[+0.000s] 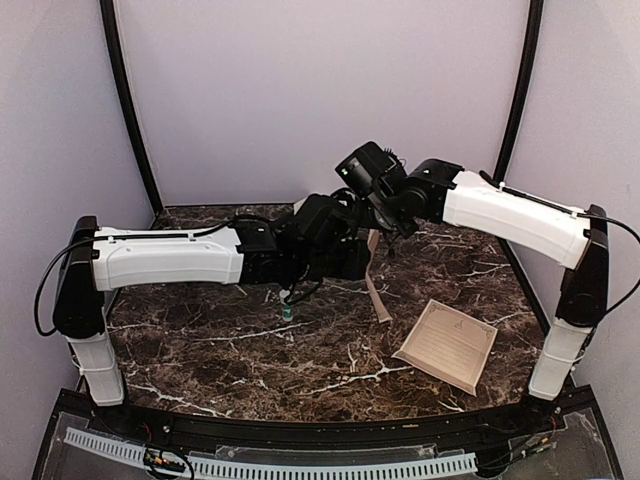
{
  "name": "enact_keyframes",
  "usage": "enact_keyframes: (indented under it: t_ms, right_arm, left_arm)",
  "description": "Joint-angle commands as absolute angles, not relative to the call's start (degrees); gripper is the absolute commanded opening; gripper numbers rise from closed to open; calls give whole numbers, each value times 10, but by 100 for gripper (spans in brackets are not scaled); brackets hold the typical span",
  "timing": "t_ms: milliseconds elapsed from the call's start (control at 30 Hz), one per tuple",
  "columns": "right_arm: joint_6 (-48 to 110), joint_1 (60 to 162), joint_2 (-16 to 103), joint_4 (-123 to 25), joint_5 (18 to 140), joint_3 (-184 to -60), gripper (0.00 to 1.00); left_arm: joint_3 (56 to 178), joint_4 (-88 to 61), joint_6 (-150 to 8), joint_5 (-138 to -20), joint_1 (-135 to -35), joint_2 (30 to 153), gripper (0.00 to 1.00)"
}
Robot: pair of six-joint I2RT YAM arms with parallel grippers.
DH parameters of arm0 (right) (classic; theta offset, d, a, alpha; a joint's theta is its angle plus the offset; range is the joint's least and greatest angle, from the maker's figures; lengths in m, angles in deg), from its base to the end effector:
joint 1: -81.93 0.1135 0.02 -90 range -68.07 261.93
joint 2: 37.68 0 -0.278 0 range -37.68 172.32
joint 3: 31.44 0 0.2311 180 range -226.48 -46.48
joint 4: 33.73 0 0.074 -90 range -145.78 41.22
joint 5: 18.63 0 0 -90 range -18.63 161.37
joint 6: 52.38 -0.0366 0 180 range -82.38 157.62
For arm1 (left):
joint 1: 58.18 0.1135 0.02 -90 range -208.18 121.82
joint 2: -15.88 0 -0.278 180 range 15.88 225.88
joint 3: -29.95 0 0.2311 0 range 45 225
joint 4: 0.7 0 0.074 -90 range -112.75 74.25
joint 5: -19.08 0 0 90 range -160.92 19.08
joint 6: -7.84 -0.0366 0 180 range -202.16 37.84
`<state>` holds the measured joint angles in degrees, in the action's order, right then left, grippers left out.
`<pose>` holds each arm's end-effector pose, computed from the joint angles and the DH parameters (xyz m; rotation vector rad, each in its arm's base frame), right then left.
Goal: Place the letter into the envelope and seal it
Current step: Pick up the letter from the center of the board.
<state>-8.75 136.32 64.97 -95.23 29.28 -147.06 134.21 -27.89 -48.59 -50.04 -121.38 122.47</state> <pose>0.2372 0.2890 0.3608 0.1613 2.1561 0.0989 0.2030 -0.3730 0.3172 0.3196 2.0924 -0.6597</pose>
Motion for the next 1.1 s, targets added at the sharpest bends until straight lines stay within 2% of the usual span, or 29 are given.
enact_keyframes:
  t_ms: [0,100,200,1000,1033,1067]
  right_arm:
    - [-93,1377,655,-917,308,-1483,0]
    - [-93,1376,655,-919,308,-1482,0]
    - [-93,1376,655,-919,307,-1481,0]
    - [-104,1377,656,-923,294,-1482,0]
    - [-104,1376,652,-922,295,-1480,1]
    - [-104,1376,648,-921,297,-1478,7]
  left_arm:
    - [1339,-250,-509,-569,-1225,1243,60]
    - [1340,-241,-503,-579,-1225,1247,67]
    - [1341,-244,-498,-584,-1225,1255,67]
    - [1342,-298,-467,-557,-1225,1252,0]
    - [1341,-296,-466,-558,-1226,1250,0]
    - [1338,-295,-466,-558,-1225,1245,0]
